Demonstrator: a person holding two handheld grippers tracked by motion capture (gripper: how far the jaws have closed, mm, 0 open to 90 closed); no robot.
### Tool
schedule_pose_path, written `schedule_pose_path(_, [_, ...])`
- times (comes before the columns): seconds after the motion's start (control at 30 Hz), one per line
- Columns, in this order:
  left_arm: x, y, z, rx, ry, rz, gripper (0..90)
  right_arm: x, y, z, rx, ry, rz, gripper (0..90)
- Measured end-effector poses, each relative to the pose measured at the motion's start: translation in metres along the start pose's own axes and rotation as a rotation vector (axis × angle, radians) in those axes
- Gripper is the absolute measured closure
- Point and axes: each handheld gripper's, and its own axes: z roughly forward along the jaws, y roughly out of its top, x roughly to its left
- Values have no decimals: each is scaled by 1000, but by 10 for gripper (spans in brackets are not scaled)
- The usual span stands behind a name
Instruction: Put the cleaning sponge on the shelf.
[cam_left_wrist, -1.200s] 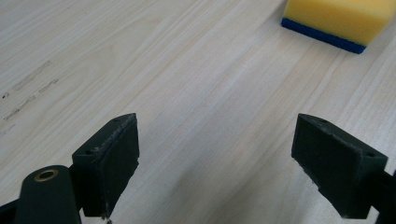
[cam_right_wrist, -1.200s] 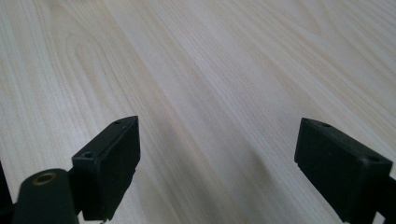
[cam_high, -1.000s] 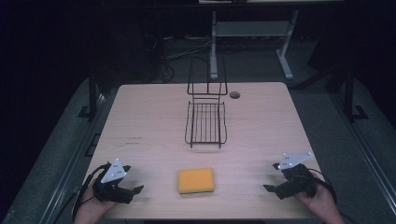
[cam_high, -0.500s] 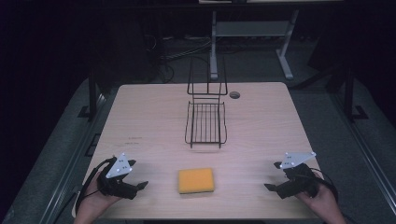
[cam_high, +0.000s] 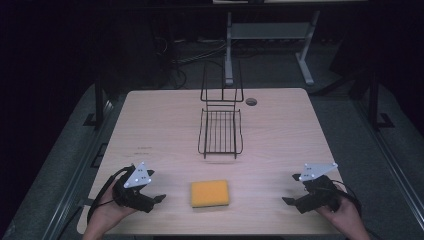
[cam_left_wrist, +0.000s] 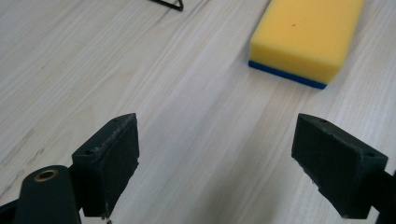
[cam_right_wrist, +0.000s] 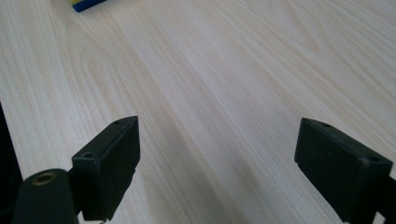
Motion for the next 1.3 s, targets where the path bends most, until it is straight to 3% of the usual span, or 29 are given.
schedule_pose_path(0.63, [-14, 34, 15, 33, -69, 95, 144, 1, 1, -1, -3, 8, -2, 140])
schedule_pose_path(1.3, [-23, 53, 29, 49, -115, 128, 144, 1, 2, -1, -5, 17, -13, 139])
